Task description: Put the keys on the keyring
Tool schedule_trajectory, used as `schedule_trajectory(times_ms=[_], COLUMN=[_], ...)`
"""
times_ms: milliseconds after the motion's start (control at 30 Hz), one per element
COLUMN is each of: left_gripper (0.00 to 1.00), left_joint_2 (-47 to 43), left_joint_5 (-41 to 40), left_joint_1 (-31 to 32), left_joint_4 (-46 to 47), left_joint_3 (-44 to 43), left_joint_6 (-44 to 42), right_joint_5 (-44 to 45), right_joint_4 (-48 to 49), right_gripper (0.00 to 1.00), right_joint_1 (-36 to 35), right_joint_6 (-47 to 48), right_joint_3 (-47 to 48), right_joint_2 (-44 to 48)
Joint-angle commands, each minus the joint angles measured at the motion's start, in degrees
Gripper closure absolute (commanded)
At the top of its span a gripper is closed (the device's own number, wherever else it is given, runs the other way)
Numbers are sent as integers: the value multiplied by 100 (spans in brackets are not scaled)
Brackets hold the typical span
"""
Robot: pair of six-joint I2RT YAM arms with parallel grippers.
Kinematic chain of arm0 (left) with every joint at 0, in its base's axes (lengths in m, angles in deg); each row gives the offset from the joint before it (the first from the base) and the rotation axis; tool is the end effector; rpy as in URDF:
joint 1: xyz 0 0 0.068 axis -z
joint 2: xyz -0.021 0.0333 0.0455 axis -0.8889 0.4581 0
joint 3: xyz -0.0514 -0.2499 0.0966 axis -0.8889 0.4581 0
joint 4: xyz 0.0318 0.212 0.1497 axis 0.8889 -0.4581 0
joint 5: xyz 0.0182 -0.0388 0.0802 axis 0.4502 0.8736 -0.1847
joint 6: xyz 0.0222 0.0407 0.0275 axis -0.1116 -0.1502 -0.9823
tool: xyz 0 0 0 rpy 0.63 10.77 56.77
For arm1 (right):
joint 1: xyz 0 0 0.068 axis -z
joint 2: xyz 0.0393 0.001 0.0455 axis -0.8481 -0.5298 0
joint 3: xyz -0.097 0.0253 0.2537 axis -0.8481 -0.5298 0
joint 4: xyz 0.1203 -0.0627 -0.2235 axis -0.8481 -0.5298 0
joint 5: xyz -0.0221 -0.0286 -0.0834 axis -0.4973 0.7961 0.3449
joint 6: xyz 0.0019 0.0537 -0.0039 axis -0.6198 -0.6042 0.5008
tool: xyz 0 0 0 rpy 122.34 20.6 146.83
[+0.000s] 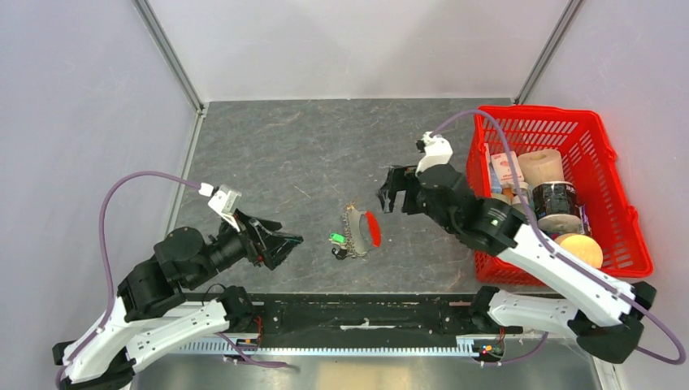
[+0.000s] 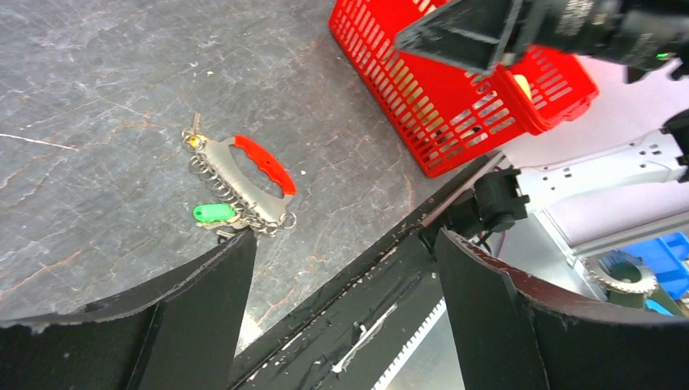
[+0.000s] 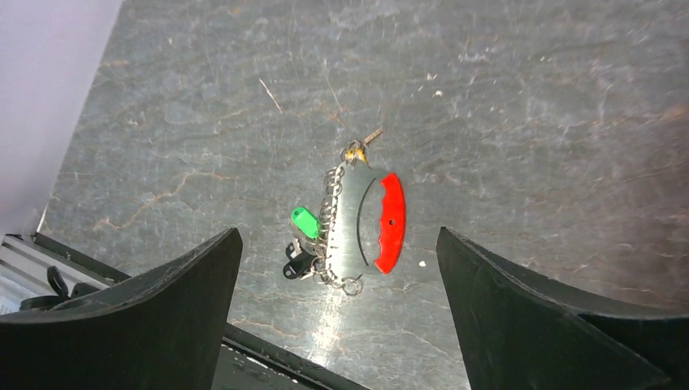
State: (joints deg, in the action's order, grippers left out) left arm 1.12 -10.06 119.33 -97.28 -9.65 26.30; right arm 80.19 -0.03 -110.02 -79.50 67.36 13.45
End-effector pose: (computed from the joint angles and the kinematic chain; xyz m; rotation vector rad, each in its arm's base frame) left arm 0.0388 -0.0494 0.3753 0.2784 1.8221 -0.9956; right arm 0.1478 0.1669 0.3707 -0.1226 2.0763 0.5039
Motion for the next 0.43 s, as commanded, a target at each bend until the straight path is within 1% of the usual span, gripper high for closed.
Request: schedule_trajectory(times_ms=[0,200,300,400], left_gripper=[12,11,10,10], left_joint_2=[193,242,181,148], left_joint_5=[-432,-566,-575,-597], left_joint_1=[-17,-19,-17,-22], left_joint_4=[201,405,522,534], left_joint_3=[-200,-222,-265,-302], left_joint_6=[-430,-733,-868,-827], right_joint_5=[301,486,237,579], right_joint_4=[-455,-806,-976,-1137], right_gripper=[3,3,3,3], right_joint_1=[-2,-2,4,0], right_joint_6=[426,414,748,753], right_joint_3=[343,679,877,932], right_joint_2=[508,763,808,777])
